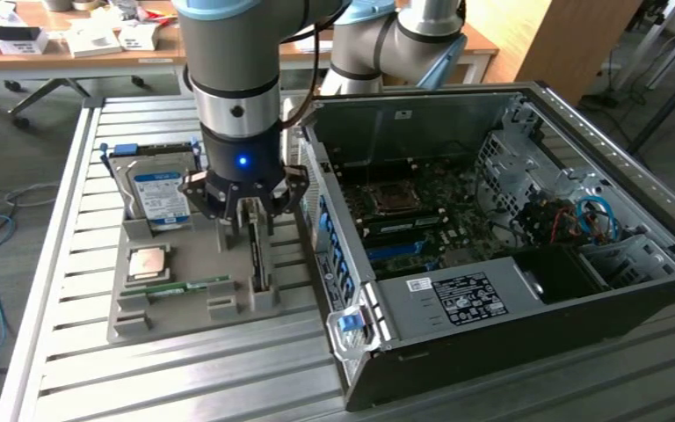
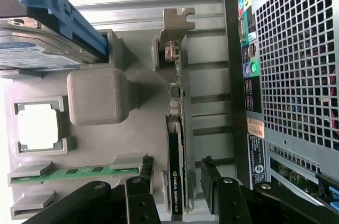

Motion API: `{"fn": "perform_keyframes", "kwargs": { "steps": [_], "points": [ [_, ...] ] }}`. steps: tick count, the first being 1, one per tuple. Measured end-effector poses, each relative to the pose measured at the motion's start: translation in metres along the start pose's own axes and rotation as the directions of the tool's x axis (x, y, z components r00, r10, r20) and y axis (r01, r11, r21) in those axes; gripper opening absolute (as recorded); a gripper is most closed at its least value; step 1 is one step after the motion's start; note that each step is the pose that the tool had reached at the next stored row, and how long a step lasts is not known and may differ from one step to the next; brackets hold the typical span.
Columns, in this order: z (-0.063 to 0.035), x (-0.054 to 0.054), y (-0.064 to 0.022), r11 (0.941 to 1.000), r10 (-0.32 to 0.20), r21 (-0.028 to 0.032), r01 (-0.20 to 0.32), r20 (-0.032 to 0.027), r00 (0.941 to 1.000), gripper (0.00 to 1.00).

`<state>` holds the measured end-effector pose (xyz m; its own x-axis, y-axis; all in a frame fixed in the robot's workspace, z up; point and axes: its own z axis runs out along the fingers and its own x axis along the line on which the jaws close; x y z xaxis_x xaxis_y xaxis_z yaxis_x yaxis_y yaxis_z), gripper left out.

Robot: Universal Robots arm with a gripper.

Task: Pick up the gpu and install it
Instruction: 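Pick up the gpu and move the gpu toward the slot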

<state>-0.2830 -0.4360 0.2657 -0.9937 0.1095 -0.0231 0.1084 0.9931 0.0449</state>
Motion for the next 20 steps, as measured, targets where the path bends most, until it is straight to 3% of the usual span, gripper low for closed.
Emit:
{"fn": "perform_keyframes", "kwargs": {
  "steps": [20],
  "points": [
    [0.0183, 0.0, 0.0006, 1.0, 0.0, -0.0001, 0.0, 0.0001, 1.0, 0.49]
  ]
}}
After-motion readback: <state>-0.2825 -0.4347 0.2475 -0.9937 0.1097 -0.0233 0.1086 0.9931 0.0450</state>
